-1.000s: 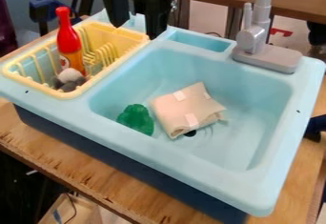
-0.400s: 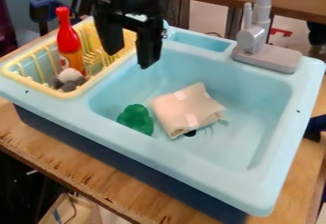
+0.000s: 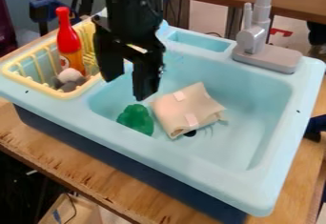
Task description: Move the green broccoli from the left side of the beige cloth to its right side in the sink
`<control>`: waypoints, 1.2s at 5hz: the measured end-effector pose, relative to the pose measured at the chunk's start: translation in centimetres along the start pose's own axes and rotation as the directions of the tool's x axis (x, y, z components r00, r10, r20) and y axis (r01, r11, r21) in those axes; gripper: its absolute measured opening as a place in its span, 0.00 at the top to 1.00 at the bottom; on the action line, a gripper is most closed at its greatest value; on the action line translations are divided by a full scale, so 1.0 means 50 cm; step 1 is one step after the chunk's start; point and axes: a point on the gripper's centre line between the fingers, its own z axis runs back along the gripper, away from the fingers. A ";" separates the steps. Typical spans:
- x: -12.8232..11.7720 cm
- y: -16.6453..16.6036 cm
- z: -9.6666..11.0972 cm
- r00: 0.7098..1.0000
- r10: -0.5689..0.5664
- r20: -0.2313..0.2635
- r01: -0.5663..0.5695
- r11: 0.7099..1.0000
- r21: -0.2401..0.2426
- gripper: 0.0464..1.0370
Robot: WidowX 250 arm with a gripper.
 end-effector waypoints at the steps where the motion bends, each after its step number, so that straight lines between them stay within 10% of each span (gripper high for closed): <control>1: -0.009 -0.010 -0.020 1.000 -0.012 -0.027 0.013 1.000 0.020 0.04; 6: 0.018 -0.003 -0.110 0.989 0.091 -0.115 -0.076 0.989 0.129 0.09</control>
